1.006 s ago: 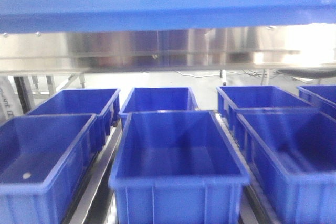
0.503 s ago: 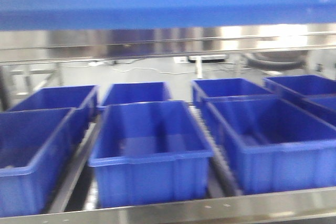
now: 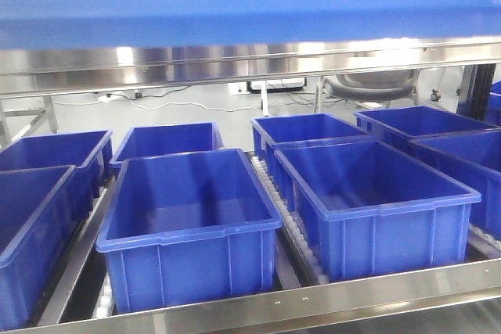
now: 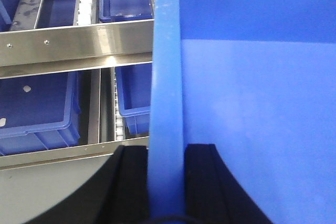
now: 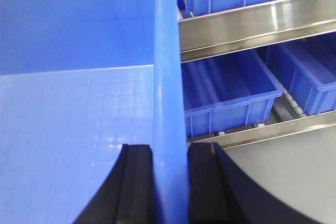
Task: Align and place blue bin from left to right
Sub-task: 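Hold the blue bin with both grippers while the base backs away, then hold the blue bin with both grippers while the base turns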
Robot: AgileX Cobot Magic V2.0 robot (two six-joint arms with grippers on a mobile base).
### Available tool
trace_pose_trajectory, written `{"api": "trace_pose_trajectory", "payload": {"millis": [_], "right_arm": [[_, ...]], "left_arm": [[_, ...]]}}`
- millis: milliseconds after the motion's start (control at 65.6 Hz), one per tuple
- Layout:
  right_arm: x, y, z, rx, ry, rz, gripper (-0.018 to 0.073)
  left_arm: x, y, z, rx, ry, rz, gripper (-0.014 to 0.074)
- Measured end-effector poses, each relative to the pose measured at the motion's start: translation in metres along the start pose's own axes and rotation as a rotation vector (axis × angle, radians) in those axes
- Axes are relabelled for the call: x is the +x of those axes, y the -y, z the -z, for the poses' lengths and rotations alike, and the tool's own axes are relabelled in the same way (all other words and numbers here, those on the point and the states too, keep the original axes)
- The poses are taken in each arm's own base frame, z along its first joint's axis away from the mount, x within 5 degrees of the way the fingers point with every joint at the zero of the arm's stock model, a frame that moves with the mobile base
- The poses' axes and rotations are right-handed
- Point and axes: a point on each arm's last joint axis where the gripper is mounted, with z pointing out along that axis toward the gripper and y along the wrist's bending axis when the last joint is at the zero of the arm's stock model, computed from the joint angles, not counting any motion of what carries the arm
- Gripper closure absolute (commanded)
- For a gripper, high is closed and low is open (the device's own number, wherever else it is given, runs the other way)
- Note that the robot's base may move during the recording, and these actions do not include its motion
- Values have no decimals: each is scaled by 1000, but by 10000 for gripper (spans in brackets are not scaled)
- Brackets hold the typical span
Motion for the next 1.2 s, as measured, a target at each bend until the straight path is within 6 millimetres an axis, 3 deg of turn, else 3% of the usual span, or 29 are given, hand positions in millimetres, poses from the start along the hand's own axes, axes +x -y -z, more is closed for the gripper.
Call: {"api": "trace_pose_trajectory", "payload": {"millis": [1204], "right_arm": [[0, 0, 0, 0, 0, 0, 638]], "left_arm": [[0, 0, 0, -1, 1, 0, 707]]}}
